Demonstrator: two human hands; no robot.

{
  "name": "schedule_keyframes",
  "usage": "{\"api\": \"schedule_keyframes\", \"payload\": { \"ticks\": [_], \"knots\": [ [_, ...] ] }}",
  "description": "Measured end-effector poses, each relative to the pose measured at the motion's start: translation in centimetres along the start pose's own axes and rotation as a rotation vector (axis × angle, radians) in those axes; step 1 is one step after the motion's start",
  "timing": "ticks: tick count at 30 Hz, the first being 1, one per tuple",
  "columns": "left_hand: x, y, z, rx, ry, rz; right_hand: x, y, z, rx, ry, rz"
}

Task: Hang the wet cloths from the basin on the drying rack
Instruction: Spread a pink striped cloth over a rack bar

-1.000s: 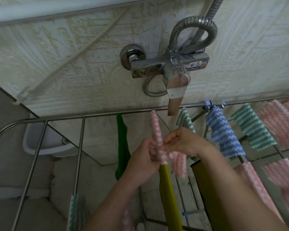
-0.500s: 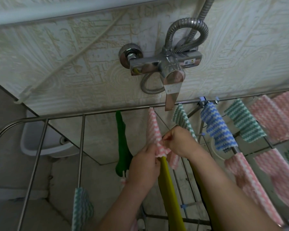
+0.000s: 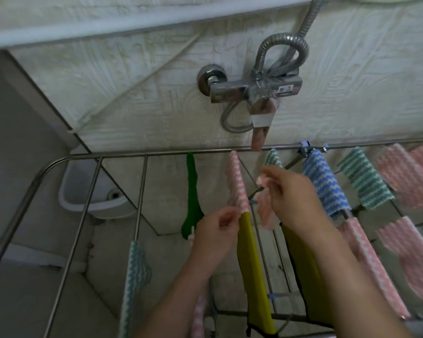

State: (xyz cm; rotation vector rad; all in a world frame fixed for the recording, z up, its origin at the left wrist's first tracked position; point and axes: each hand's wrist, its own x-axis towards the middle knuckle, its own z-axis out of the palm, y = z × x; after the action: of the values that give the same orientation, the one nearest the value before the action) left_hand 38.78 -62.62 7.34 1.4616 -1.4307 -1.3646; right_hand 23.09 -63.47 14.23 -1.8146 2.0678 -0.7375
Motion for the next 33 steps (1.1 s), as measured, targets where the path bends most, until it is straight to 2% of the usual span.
{"api": "schedule_keyframes", "payload": {
  "ticks": [2, 5, 7, 11, 14, 16, 19, 22, 24, 28, 29, 31, 33],
  "knots": [
    [-1.2, 1.0, 0.0, -0.198, -0.014, -0.074, -0.9, -0.6, -1.1, 0.15, 0.044, -0.025],
    [-3.5, 2.9, 0.0, -0.33, -0.085, -0.091, -2.3, -1.1, -2.6, 0.5, 0.047, 0.02],
    [-4.7, 4.1, 0.2, -0.318, -0.133, -0.07, -3.3, -1.7, -3.4, 0.785, -0.025, 0.095],
    [-7.0, 5.4, 0.0, -0.315, -0.152, -0.009, -5.6, -3.2, -4.8, 1.321, -0.288, 0.282],
    [-8.8, 5.2, -0.9, -0.407, -0.23, -0.008, -7.0, -3.8, -5.3, 1.543, -0.394, 0.39],
    [-9.8, 4.8, -1.7, -0.47, -0.272, 0.003, -7.7, -3.8, -5.2, 1.548, -0.453, 0.389],
    [-11.2, 4.9, -3.2, -0.565, -0.275, 0.034, -8.7, -3.8, -5.4, 1.455, -0.555, 0.246],
    [-13.5, 5.8, -4.8, -0.554, -0.212, 0.103, -9.9, -3.9, -6.0, 0.965, -0.512, 0.067],
    [-14.6, 6.4, -6.1, -0.465, -0.136, 0.156, -10.4, -4.4, -6.3, 0.668, -0.38, -0.061],
    [-15.6, 6.8, -9.0, -0.067, 0.02, 0.192, -10.9, -6.1, -6.1, 0.13, -0.18, -0.339],
    [-15.9, 6.9, -9.9, 0.031, 0.048, 0.178, -11.0, -6.7, -5.9, 0.073, -0.142, -0.373],
    [-16.1, 7.1, -11.8, 0.162, 0.012, 0.104, -11.1, -7.3, -5.1, 0.167, -0.129, -0.345],
    [-16.3, 7.2, -13.7, 0.261, -0.11, 0.029, -11.0, -7.7, -4.6, 0.507, -0.262, -0.19]
  ]
}}
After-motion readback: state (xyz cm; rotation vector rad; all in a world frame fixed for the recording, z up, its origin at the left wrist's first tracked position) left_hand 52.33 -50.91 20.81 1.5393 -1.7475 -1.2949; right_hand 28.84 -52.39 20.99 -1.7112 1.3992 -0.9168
